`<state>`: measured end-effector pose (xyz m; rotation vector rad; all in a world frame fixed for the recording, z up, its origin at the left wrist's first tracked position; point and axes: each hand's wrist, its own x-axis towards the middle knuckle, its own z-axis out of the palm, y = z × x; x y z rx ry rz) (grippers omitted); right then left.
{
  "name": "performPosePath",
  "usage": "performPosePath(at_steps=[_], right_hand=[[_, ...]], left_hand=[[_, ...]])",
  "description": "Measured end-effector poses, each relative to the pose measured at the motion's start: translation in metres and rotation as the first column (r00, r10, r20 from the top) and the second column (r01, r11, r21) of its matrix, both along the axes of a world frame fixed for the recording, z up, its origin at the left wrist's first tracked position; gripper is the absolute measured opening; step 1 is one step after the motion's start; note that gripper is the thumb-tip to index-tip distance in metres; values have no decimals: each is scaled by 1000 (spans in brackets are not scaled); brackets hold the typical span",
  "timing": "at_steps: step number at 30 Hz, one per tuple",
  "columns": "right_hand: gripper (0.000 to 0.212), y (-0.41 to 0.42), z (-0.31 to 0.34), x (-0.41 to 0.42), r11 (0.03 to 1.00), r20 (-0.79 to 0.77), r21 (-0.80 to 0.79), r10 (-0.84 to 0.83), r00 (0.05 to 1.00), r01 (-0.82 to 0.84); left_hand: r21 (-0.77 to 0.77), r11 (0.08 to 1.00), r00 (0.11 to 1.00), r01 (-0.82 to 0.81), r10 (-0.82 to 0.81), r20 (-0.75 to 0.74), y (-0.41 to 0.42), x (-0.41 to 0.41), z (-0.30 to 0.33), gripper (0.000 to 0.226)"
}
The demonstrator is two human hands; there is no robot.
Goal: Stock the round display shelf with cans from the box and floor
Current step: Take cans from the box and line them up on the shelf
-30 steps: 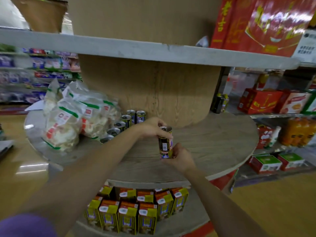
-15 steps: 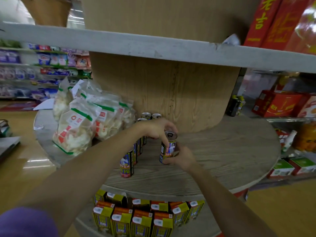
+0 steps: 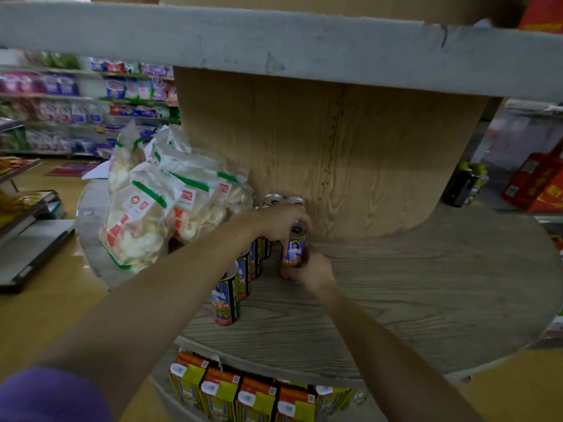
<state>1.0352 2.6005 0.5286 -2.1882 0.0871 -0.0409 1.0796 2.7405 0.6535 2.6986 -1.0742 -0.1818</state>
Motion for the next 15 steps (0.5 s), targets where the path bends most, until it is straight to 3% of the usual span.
performPosePath(at_steps=[7, 15], right_hand=[[65, 1, -1, 38, 1000, 7, 2, 16, 1000, -16], [57, 5, -8, 71, 998, -21, 69, 1, 1000, 0]], left_hand=[[16, 999, 992, -34, 32, 122, 2, 32, -5, 59], [-64, 984, 983, -167, 171, 67, 11, 61, -1, 43]])
